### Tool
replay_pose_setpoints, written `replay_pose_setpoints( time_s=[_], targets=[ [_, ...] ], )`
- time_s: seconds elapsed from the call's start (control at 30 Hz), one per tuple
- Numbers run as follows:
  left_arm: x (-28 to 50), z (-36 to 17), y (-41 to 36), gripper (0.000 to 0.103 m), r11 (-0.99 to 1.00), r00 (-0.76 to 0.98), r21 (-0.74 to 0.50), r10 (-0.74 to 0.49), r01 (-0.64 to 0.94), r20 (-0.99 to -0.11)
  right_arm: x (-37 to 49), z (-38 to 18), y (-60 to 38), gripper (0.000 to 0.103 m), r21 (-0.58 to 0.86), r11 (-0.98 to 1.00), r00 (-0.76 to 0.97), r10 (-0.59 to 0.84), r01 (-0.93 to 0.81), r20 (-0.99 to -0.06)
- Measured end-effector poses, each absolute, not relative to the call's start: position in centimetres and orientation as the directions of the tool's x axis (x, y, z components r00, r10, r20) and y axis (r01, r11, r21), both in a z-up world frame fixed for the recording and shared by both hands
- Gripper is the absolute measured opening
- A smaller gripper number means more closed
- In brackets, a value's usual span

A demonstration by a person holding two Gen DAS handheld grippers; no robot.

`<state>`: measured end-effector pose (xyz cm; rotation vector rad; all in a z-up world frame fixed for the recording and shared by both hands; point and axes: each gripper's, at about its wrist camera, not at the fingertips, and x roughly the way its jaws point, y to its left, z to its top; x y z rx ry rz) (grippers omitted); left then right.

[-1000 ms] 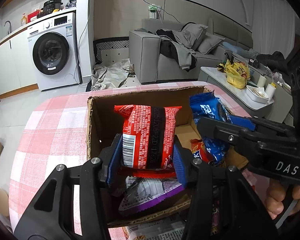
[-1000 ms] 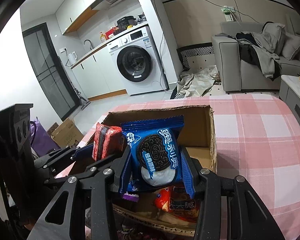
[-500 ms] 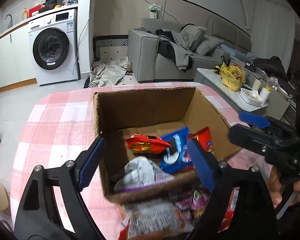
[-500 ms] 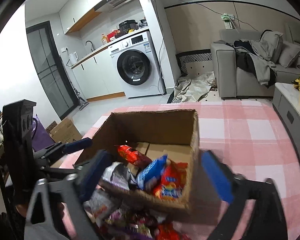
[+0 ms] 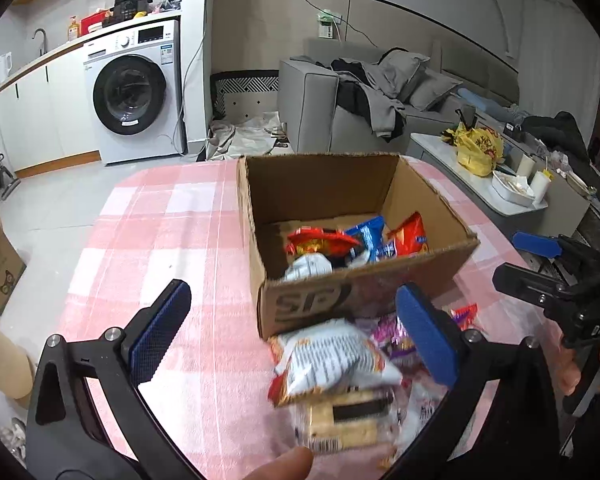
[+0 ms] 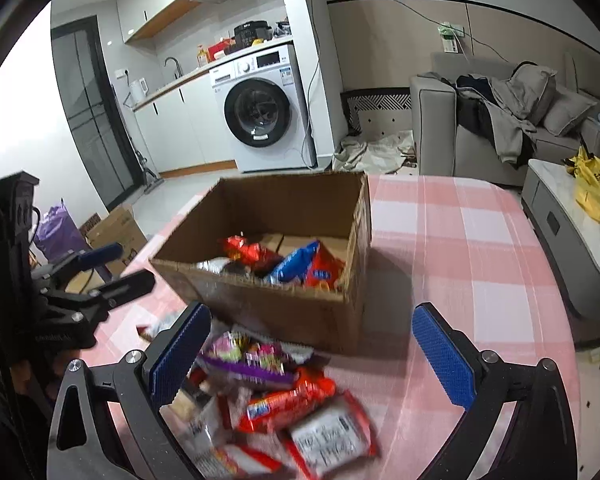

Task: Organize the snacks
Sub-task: 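Move both tools back down to the remaining snack pile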

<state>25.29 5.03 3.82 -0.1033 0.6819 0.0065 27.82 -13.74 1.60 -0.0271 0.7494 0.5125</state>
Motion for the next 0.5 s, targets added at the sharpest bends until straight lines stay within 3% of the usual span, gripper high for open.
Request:
replay_pose_setpoints(
  time_s=[0.5],
  targets=[
    [21.2,0.0,5.3,0.102,0.994,0.712,-0.084,-0.008,-0.071,-0.702,24.5,-1.7,-16.3,0.103,0.152,0.902,0.569,0.377,-0.403,-0.730]
  ],
)
